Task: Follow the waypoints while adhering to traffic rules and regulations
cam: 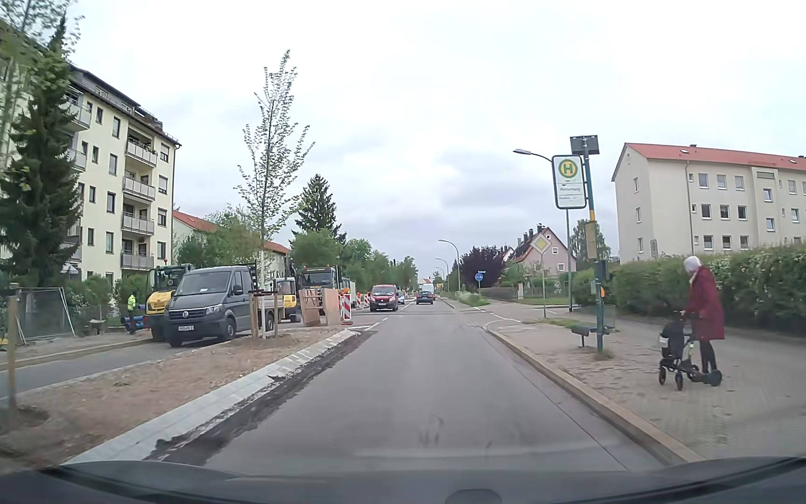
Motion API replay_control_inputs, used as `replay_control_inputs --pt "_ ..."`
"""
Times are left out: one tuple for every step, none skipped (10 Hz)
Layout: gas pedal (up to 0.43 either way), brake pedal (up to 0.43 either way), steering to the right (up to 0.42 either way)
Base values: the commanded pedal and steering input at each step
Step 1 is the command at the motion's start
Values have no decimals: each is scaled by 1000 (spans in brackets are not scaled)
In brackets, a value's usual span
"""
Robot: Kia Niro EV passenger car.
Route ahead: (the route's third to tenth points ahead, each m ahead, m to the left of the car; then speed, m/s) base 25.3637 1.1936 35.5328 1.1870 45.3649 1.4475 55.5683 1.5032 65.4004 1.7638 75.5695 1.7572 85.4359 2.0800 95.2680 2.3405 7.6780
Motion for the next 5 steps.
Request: replay_control_inputs --pt "118 0 -4" --pt "130 0 -4" --pt "130 0 -4" --pt "130 0 -4" --pt "130 0 -4"
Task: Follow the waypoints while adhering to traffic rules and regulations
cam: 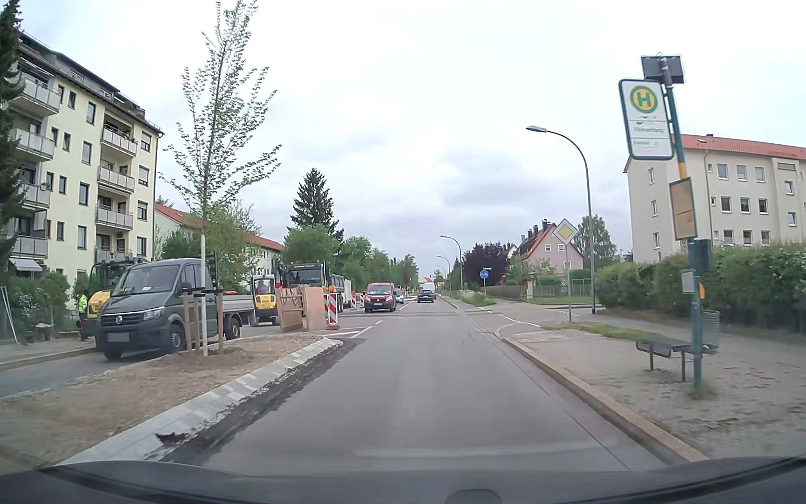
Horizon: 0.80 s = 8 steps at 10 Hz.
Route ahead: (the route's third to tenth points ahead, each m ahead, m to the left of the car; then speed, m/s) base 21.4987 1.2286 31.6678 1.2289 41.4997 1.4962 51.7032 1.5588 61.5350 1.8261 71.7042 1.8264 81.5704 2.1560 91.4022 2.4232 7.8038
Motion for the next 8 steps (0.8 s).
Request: replay_control_inputs --pt "130 0 -4" --pt "130 0 -4" --pt "130 0 -2" --pt "130 0 -2" --pt "130 0 -2" --pt "130 0 -2" --pt "130 0 -1" --pt "130 0 -1"
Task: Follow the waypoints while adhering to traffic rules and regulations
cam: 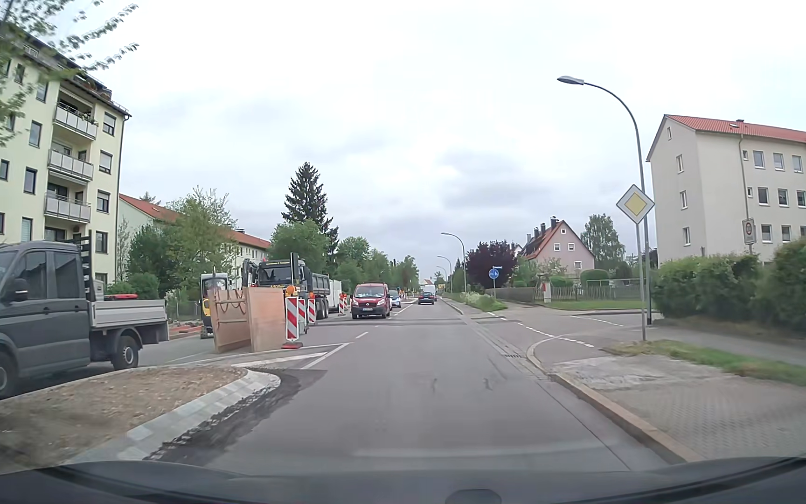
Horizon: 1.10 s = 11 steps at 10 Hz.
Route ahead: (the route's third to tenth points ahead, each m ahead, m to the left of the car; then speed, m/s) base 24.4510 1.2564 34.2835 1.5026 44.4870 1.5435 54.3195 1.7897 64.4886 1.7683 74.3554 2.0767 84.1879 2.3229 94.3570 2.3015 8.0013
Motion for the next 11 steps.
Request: replay_control_inputs --pt "130 0 -1" --pt "130 0 -1" --pt "130 0 -1" --pt "130 0 -1" --pt "130 0 -1" --pt "130 0 -1" --pt "130 0 -1" --pt "130 0 -1" --pt "130 0 -1" --pt "130 0 -1" --pt "130 0 -1"
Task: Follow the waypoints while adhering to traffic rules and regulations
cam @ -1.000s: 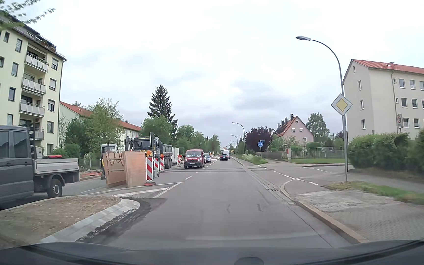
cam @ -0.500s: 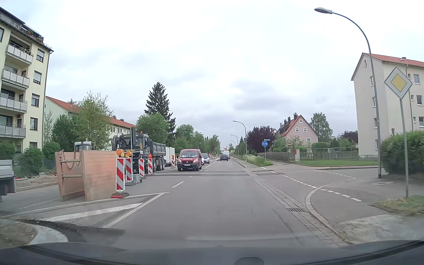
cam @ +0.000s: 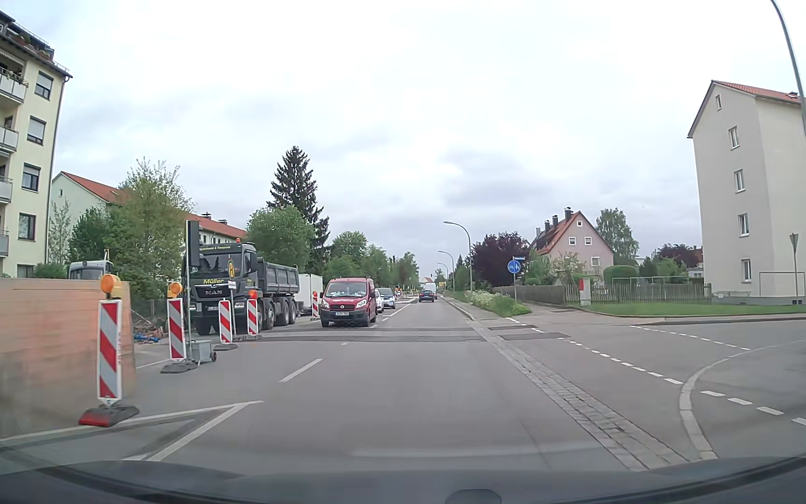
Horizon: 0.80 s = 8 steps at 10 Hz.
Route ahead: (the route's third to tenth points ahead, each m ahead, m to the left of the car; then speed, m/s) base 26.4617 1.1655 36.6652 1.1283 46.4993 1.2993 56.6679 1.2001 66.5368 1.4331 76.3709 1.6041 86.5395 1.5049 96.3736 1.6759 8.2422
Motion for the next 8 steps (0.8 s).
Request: replay_control_inputs --pt "130 0 -1" --pt "130 0 0" --pt "130 0 0" --pt "130 0 -1" --pt "130 0 -1" --pt "130 0 -1" --pt "130 0 -1" --pt "130 0 0"
